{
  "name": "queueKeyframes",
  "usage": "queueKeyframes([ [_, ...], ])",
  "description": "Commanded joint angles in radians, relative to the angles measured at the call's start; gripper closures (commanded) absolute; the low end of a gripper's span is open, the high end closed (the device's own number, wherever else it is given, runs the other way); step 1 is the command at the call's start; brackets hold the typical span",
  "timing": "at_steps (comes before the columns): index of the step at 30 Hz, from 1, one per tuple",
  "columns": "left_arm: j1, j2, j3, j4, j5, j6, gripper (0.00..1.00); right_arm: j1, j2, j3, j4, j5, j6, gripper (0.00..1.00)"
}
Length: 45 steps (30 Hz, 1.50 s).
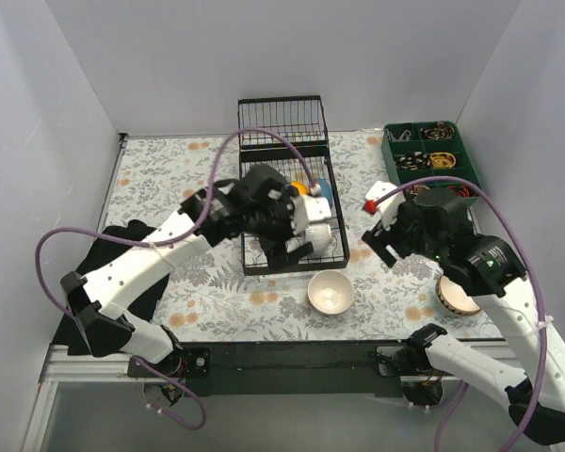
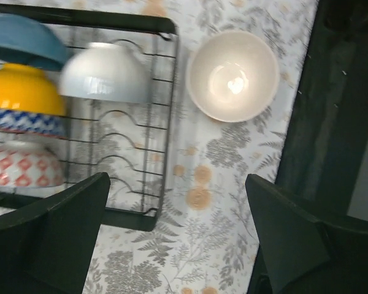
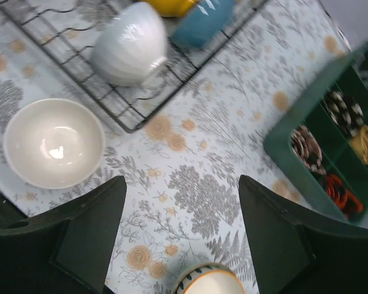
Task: Load the bowls into the dish rack
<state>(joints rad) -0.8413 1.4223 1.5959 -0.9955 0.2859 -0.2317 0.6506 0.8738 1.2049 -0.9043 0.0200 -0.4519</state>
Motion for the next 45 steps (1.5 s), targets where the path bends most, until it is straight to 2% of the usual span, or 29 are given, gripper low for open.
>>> queueKeyframes([
  [1,-0.160,0.024,-0.062,-0.039,-0.100,-0.050,0.07,-0.196,-0.024,0.051,0.015,0.066,0.159,0.17],
  [5,-0.318,0.081,-0.114,0.003,-0.129,-0.107,0.09,-0.331,-0.007,0.099,0.015,0.159,0.272,0.16],
  [8,-0.372,0.144,-0.126,0.053,-0.120,-0.159,0.14,-0.448,0.017,0.126,0.036,0.241,0.323,0.13],
  [9,-0.383,0.161,-0.120,0.063,-0.110,-0.182,0.15,-0.513,0.025,0.146,0.038,0.245,0.338,0.12],
  [13,-0.413,0.257,-0.091,0.110,-0.096,-0.251,0.21,-0.615,0.034,0.173,0.050,0.203,0.357,0.12],
  [17,-0.438,0.346,-0.056,0.153,-0.137,-0.255,0.21,-0.670,-0.005,0.150,0.041,0.192,0.352,0.12],
  [23,-0.441,0.423,-0.007,0.169,-0.186,-0.265,0.22,-0.684,-0.070,0.119,0.033,0.199,0.334,0.12],
  [37,-0.444,0.569,0.056,0.166,-0.205,-0.274,0.36,-0.723,-0.110,0.087,0.035,0.189,0.328,0.12],
  [40,-0.449,0.586,0.064,0.163,-0.217,-0.271,0.47,-0.727,-0.117,0.078,0.036,0.181,0.332,0.12],
  [42,-0.447,0.578,0.058,0.161,-0.220,-0.273,0.59,-0.727,-0.122,0.068,0.035,0.179,0.332,0.12],
  [43,-0.449,0.572,0.053,0.159,-0.214,-0.273,0.72,-0.727,-0.125,0.065,0.035,0.181,0.332,0.12],
  [45,-0.449,0.549,0.041,0.147,-0.209,-0.276,0.81,-0.727,-0.128,0.061,0.031,0.179,0.332,0.13],
])
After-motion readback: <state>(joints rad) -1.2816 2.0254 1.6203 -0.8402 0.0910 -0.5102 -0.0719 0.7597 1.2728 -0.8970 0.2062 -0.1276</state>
